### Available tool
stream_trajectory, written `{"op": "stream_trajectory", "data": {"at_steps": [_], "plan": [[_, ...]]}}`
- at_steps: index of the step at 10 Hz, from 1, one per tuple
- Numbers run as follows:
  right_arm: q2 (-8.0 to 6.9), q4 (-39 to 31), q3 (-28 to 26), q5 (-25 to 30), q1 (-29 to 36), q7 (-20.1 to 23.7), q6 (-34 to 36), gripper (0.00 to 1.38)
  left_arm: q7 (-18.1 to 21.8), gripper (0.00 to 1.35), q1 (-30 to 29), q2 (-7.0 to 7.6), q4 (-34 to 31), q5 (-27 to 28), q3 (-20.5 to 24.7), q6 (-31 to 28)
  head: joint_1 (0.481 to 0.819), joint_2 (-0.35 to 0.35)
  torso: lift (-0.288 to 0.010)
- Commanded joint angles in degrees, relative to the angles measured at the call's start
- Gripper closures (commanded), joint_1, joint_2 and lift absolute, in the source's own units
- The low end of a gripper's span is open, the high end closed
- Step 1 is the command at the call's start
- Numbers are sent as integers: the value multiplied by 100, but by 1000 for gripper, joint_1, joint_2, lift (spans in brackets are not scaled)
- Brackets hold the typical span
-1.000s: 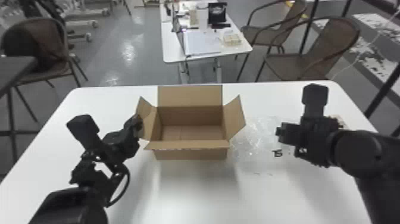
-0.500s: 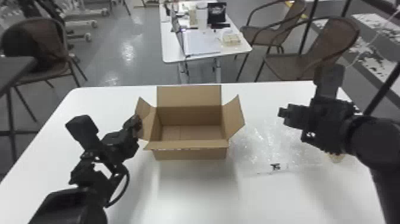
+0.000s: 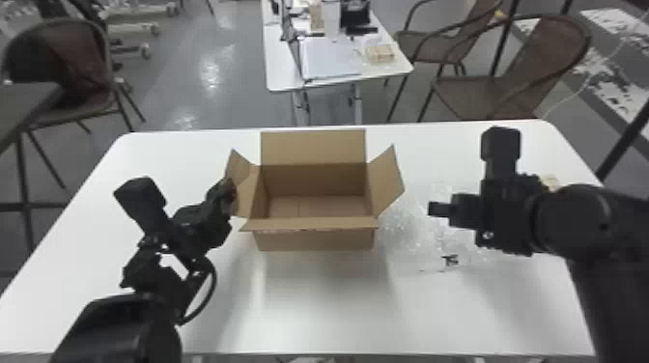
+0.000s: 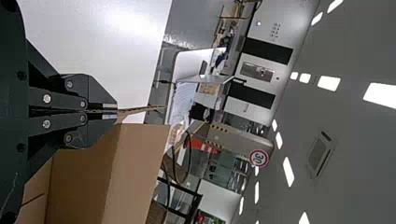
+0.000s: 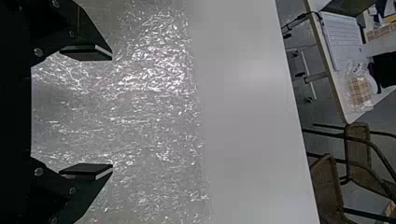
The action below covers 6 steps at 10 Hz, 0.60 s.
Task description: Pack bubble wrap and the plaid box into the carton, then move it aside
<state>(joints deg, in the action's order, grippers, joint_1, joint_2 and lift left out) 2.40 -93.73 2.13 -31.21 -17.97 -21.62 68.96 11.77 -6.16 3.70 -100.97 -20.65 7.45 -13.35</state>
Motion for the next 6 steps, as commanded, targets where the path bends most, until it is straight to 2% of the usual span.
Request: {"op": "stream_trajectory", "data": {"at_steps": [1, 3, 4, 5, 6], "plan": [[-3, 382, 6, 1, -111, 0, 118, 394, 0, 1211, 1, -1, 7, -18, -7, -1, 695, 89, -137], [15, 944, 33, 63, -366, 0, 329, 398, 0, 1211, 10, 7, 25, -18, -24, 8, 695, 88, -137], [50, 1137, 50, 28, -445, 9, 390, 575, 0, 1211, 19, 7, 25, -18, -33, 8, 695, 85, -137], [103, 1111, 94, 45, -462, 9, 408, 947, 0, 1211, 27, 7, 34, -27, -42, 16, 695, 83, -137], [120, 988, 112, 72, -418, 9, 390, 1088, 0, 1211, 10, 7, 34, -44, -42, 16, 695, 81, -137]]}}
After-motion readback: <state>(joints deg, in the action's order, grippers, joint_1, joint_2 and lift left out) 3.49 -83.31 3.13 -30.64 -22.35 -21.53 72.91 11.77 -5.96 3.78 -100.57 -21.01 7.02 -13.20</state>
